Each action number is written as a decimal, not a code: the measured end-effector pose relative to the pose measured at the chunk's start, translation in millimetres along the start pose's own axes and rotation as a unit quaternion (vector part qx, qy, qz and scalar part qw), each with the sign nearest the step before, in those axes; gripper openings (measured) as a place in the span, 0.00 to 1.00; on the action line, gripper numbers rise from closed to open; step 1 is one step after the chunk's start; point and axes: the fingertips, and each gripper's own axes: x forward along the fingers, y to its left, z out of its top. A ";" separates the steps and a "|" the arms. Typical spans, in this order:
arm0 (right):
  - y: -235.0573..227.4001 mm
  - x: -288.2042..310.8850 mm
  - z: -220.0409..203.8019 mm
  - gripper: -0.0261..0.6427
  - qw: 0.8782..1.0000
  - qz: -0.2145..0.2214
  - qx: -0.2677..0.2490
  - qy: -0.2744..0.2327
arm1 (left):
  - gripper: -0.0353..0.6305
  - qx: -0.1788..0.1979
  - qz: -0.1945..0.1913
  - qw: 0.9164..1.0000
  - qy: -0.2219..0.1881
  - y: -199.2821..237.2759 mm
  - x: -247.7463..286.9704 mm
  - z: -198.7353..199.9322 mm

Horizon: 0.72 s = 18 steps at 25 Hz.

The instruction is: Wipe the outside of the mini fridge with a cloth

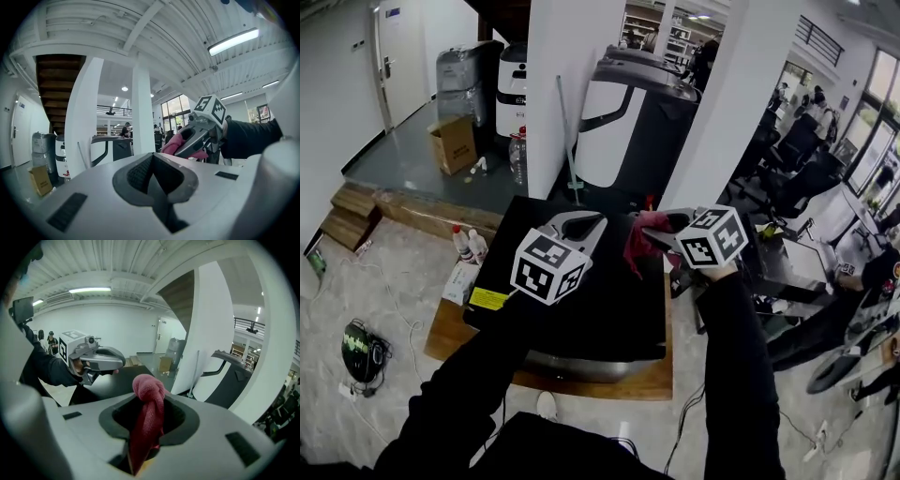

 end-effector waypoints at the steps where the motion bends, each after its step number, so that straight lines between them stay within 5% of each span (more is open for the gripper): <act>1: -7.0 12.8 -3.1 0.21 1.000 0.001 0.005 0.008 | 0.06 0.000 -0.001 1.000 0.003 6.4 5.7 -4.2; 18: -86.0 138.9 -52.9 0.21 0.991 -0.023 0.066 0.114 | 0.06 -0.031 -0.044 0.997 0.055 35.0 49.4 -63.6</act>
